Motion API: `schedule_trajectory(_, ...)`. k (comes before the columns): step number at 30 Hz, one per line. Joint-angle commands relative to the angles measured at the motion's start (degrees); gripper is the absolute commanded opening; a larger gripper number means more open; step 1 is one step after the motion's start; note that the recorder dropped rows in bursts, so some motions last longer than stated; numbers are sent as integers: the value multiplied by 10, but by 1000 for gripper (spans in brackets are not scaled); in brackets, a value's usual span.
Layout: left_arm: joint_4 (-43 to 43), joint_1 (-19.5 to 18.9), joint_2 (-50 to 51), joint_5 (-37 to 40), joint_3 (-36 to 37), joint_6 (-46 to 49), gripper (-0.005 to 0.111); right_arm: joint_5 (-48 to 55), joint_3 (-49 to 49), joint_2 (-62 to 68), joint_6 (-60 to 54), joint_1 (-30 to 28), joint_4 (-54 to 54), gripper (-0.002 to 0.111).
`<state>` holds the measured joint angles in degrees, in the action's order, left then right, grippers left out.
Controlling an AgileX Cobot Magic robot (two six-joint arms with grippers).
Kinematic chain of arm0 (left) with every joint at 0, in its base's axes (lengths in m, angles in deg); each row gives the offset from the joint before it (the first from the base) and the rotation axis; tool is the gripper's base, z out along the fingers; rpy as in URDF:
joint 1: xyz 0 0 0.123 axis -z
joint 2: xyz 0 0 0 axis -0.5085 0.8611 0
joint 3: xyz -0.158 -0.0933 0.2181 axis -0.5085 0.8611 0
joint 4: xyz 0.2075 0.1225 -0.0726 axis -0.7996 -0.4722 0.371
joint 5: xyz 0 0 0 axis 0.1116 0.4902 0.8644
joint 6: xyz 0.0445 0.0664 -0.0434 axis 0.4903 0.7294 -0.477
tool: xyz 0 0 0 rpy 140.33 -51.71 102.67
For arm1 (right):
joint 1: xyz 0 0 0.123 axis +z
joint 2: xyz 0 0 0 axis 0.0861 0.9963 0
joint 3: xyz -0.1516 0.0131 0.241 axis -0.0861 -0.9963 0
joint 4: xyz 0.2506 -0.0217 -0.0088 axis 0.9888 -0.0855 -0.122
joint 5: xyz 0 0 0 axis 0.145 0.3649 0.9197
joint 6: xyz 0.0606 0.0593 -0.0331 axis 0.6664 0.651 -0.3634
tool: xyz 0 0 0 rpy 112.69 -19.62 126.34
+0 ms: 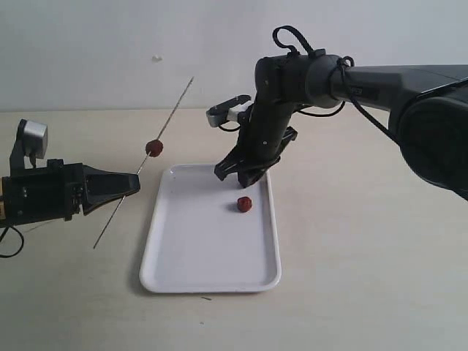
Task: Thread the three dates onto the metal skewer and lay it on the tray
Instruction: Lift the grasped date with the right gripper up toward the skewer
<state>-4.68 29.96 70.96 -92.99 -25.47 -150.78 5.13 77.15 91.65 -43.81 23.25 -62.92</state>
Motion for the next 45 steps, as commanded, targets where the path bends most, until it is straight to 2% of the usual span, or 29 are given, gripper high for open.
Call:
schedule_trajectory(1,-7,-1,-4,-10,1,0,0,1,-4,4,15,0,-10,21)
schedule_trajectory(4,-7,-1,-4,-10,1,0,0,1,-4,4,15,0,-7,18)
schedule_trajectory(17,-8,0,-4,-10,1,0,0,-20,-4,-2,62,-3,-3,18)
schedule_trajectory(35,-10,0,-4,-10,1,-13,0,5,-4,-108,61,-3,-4,12)
schedule_trajectory(39,-10,0,-4,-10,1,-29,0,-20,-4,-134,63,-14,-3,12)
schedule_trajectory(41,-11,0,-4,-10,1,-40,0,-41,-4,-143,75,-26,17,12)
schedule_trajectory(45,-14,0,-4,-10,1,-64,0,-84,-4,-148,74,-59,125,12)
